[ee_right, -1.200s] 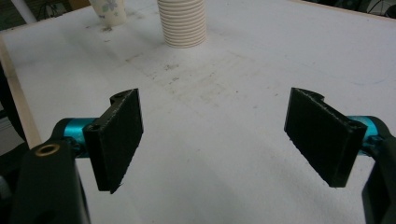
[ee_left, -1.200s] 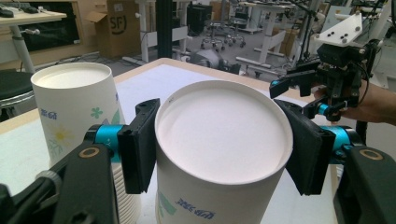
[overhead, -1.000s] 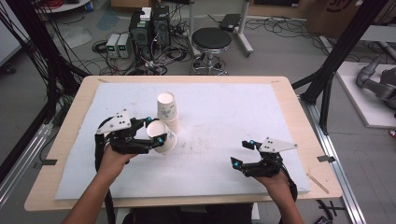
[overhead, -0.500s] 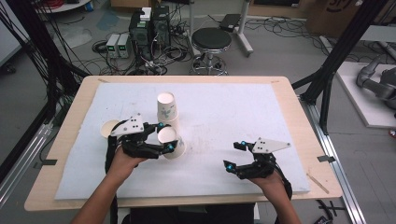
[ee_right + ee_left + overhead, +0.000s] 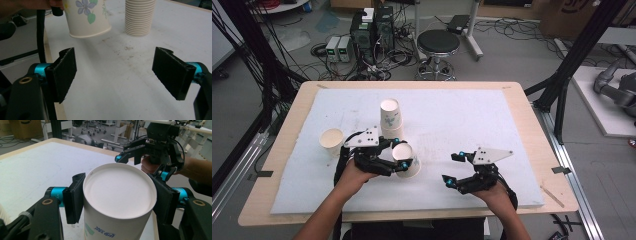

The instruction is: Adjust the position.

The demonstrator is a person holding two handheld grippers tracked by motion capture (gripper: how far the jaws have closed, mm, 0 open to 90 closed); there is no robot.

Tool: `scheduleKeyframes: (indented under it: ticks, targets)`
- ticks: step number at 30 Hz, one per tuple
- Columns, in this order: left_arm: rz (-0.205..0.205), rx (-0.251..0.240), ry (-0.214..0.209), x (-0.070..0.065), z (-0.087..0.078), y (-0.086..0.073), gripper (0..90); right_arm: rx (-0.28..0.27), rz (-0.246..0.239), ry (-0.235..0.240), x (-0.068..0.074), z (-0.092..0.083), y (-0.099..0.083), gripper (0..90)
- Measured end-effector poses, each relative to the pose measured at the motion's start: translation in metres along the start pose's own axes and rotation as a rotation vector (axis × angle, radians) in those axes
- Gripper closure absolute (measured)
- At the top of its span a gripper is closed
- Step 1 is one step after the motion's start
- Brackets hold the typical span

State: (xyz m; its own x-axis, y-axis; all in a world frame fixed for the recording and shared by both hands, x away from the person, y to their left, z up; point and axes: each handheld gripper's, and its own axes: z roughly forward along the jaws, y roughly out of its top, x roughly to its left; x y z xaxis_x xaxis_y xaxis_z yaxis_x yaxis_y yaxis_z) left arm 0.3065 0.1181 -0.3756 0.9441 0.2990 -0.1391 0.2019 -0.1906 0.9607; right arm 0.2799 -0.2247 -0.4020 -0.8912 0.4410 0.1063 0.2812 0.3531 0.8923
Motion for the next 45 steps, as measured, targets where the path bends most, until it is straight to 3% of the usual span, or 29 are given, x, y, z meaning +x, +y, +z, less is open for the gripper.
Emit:
scheduleKeyframes:
  ticks: [17, 45]
  targets:
    - [0.026, 0.015, -0.054, -0.007, 0.015, 0.009, 35.2, 0.022, -0.057, 0.080, 0.005, 0.017, 0.018, 20.1]
    - [0.008, 0.003, -0.164, -0.014, 0.032, 0.009, 35.4, 0.046, -0.100, 0.167, 0.016, 0.042, 0.024, 20.1]
